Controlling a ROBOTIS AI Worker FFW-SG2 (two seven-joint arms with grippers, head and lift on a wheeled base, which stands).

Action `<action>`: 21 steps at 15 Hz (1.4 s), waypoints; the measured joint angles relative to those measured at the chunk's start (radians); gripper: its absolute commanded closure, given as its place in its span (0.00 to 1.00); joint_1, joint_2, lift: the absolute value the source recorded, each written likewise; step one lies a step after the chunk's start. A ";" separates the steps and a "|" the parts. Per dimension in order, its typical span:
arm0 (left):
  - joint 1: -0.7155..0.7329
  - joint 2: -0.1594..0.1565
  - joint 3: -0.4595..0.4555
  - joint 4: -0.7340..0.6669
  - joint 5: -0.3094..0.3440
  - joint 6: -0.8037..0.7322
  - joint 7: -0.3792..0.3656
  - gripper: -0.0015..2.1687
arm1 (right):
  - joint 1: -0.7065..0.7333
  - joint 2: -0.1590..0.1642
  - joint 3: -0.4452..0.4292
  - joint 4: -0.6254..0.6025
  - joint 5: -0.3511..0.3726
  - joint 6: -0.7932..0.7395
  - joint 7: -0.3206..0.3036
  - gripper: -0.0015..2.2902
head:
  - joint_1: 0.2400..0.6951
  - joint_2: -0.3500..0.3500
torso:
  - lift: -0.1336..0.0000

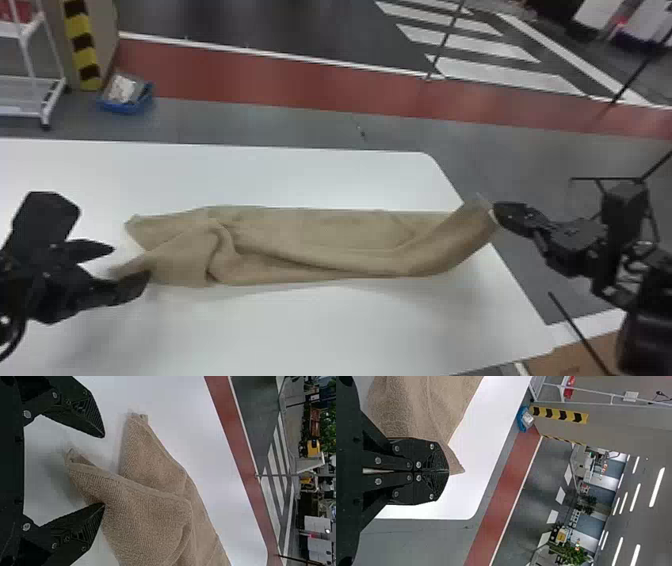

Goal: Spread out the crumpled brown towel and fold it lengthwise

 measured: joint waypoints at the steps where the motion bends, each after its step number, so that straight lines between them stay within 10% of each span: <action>1: -0.002 0.003 0.004 0.003 0.000 0.000 -0.007 0.37 | -0.003 -0.001 0.001 0.002 0.000 0.000 0.000 0.91 | 1.00 0.00 | 0.07; 6: -0.007 0.007 0.027 -0.001 0.006 0.012 -0.067 0.82 | -0.013 -0.001 0.019 0.016 0.015 -0.005 -0.013 0.91 | 1.00 0.00 | 0.07; 10: -0.004 0.012 0.047 -0.038 0.005 0.024 -0.068 0.96 | -0.020 -0.003 0.020 0.024 0.019 -0.012 -0.024 0.91 | 1.00 0.00 | 0.07; 17: -0.095 0.101 0.254 -0.265 0.019 0.178 -0.093 0.96 | -0.116 -0.046 0.082 0.057 0.035 -0.027 -0.048 0.91 | 0.96 0.19 | 0.07; 21: 0.064 0.102 0.157 -0.435 0.011 0.152 -0.094 0.96 | -0.078 -0.024 0.113 0.003 0.046 -0.044 -0.027 0.91 | 0.97 0.16 | 0.07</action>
